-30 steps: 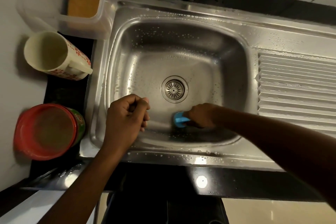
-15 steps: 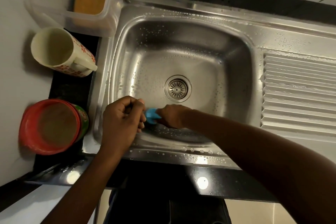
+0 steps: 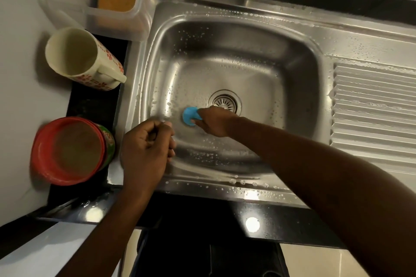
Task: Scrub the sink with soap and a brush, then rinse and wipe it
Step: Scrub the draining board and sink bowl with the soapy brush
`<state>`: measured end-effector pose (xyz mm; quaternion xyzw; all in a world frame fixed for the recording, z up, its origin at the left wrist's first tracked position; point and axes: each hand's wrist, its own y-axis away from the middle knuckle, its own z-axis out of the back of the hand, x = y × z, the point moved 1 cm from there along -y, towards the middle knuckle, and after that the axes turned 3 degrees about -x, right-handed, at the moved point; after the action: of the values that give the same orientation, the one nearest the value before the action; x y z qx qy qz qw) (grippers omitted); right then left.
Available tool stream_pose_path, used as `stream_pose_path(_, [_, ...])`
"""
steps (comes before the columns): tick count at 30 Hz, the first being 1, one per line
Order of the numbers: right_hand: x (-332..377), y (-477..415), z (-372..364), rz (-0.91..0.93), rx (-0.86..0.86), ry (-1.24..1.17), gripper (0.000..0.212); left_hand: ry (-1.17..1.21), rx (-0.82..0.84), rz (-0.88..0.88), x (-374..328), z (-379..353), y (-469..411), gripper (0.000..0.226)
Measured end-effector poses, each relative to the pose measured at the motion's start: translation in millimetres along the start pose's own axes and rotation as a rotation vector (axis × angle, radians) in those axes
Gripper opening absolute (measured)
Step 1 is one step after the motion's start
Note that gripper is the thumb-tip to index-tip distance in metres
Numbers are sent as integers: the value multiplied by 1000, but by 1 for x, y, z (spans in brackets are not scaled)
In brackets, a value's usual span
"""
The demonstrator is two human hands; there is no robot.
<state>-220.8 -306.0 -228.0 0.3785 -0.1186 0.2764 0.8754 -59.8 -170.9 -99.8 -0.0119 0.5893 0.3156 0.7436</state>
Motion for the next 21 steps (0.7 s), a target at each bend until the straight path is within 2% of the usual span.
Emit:
stream_pose_path(5, [43,-8,-18,2,92,-61,35,-10,2,-3,-5,0,1,28])
stream_pose_path(8, [41,9,-35,3,173,-110,35,3,24,6,-7,-1,0,29])
stream_pose_path(12, [0,39,-31,-11,264,-72,39,18,45,14,-9,-5,-3,28])
stream_pose_path(17, [-57,95,-11,-117,355,11,44,3,86,-15,-15,-9,-4,28])
stream_pose_path(21, [-85,119,11,-217,410,174,39,4,123,-34,-18,-15,-5,27])
